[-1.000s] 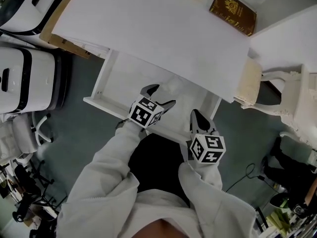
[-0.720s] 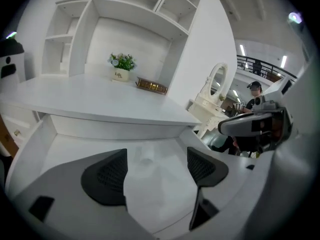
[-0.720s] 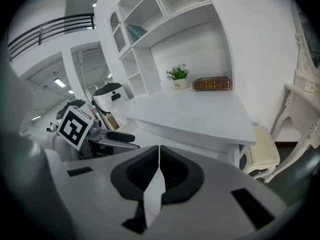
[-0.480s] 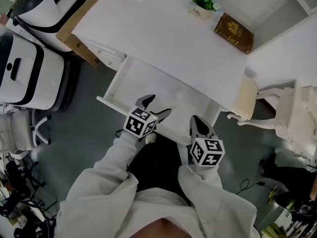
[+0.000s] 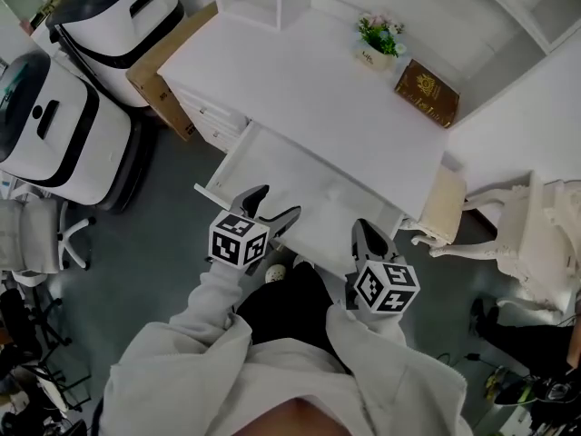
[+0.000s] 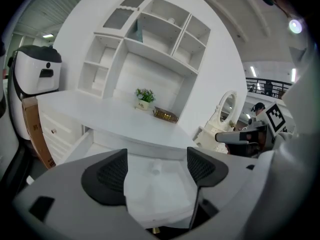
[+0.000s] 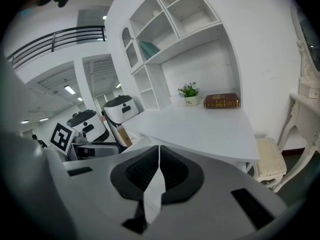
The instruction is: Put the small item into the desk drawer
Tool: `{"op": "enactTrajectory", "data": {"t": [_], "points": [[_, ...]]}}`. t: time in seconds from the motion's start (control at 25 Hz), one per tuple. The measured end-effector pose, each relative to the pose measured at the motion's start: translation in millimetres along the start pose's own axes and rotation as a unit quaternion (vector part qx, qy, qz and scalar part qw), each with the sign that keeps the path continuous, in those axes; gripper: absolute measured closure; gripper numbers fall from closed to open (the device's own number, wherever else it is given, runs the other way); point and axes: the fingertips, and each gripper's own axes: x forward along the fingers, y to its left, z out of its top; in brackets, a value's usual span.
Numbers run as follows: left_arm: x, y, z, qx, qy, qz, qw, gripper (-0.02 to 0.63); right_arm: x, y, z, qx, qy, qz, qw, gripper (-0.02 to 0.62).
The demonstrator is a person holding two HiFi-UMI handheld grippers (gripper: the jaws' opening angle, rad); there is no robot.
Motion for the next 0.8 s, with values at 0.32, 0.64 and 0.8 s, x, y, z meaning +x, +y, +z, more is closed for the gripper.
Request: {"op": "enactTrajectory", "data": {"t": [0.32, 0.64, 0.8], "points": [[-39, -14, 63, 0.034, -0.083, 0.008, 0.9959, 0.270, -9, 21, 50, -0.018, -0.051, 0.030, 0.998, 0.561], [-80, -20, 121, 0.076, -0.191, 0.059, 0.9769, 0.488, -38, 34, 111, -0.061, -0.151, 0.051, 0.985, 0.561], [-94, -15, 126, 0.095, -0.202, 0.108, 0.9689, 0.575, -54, 36, 130, -0.079, -0.202, 0.055, 0.975, 0.561]]}}
